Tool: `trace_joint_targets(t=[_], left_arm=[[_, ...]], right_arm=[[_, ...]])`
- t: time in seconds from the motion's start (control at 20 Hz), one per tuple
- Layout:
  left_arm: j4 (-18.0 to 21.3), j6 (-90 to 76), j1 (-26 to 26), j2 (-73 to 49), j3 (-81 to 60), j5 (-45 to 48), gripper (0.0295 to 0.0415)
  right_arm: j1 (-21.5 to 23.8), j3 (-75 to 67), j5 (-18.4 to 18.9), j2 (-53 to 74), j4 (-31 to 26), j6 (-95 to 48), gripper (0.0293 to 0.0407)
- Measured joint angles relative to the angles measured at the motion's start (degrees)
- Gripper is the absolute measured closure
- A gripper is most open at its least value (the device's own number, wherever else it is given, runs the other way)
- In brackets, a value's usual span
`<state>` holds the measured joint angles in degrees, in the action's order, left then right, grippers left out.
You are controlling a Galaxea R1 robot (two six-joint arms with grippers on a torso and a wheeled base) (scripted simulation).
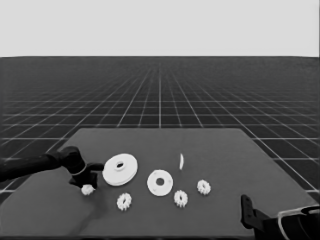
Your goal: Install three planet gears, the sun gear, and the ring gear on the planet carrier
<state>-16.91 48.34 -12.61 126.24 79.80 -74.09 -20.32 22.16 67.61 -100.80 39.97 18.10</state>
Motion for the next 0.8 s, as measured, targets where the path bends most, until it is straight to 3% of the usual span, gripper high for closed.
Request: trace_joint_targets(t=[0.3, 0.45, 0.8], left_arm=[[0.0, 0.0, 0.0, 0.0, 0.0, 0.0, 0.0398], [6.7, 1.7, 9.5, -3.8, -7.1, -7.0, 0.0398], [8.8, 1.8, 12.2, -4.1, -7.8, -8.8, 0.0398]], right_arm=[[0.0, 0.0, 0.0, 0.0, 0.0, 0.0, 0.0315], [0.0, 0.0, 0.0, 0.0, 0.0, 0.0, 0.0315], [0.0, 0.0, 0.0, 0.0, 0.0, 0.0, 0.0315]])
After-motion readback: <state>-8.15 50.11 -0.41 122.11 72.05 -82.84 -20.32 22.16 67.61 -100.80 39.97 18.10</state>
